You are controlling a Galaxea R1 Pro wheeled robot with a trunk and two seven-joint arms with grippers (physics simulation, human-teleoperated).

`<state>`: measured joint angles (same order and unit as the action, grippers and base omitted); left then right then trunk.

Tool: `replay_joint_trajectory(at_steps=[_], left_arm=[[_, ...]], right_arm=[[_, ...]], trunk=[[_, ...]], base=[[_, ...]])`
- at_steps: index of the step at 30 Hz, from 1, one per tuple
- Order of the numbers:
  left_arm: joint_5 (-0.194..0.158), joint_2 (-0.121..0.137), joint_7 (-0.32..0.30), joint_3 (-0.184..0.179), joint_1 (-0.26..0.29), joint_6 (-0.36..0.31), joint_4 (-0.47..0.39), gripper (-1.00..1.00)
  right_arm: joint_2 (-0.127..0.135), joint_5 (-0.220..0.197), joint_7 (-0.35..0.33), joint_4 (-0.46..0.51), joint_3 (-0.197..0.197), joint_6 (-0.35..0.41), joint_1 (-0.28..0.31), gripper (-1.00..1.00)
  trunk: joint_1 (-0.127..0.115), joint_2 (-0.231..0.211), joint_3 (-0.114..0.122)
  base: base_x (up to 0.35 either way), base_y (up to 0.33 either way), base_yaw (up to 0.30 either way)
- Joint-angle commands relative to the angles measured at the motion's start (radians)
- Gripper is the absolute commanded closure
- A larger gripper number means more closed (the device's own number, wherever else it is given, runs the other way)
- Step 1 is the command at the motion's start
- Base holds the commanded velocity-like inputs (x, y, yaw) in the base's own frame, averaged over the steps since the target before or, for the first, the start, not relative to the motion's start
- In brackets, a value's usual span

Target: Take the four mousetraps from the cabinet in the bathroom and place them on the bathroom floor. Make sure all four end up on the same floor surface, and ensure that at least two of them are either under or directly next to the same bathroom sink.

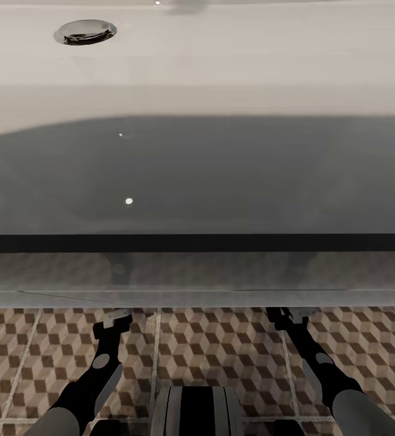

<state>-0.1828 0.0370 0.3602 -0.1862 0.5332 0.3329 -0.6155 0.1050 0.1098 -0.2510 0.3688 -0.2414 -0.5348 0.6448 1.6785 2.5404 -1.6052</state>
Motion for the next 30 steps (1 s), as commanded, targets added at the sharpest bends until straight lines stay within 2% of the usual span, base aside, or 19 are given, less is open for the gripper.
replay_joint_trajectory(at_steps=[1,22,30], left_arm=[[-0.010,0.001,0.006,-0.008,0.001,0.004,0.000,1.00],[-0.009,-0.003,0.005,-0.009,0.001,0.003,0.001,1.00],[-0.009,-0.005,0.005,-0.009,0.001,0.003,0.001,1.00]], right_arm=[[-0.001,0.009,-0.005,-0.001,-0.009,-0.004,0.000,1.00],[-0.001,0.009,-0.005,-0.001,-0.009,-0.004,0.001,1.00],[-0.001,0.010,0.027,-0.001,-0.009,-0.004,0.001,1.00]], trunk=[[0.000,0.000,0.000],[0.000,0.000,0.000],[0.000,0.000,0.000]], base=[[0.000,0.000,0.000],[0.000,0.000,0.000],[0.000,0.000,0.000]])
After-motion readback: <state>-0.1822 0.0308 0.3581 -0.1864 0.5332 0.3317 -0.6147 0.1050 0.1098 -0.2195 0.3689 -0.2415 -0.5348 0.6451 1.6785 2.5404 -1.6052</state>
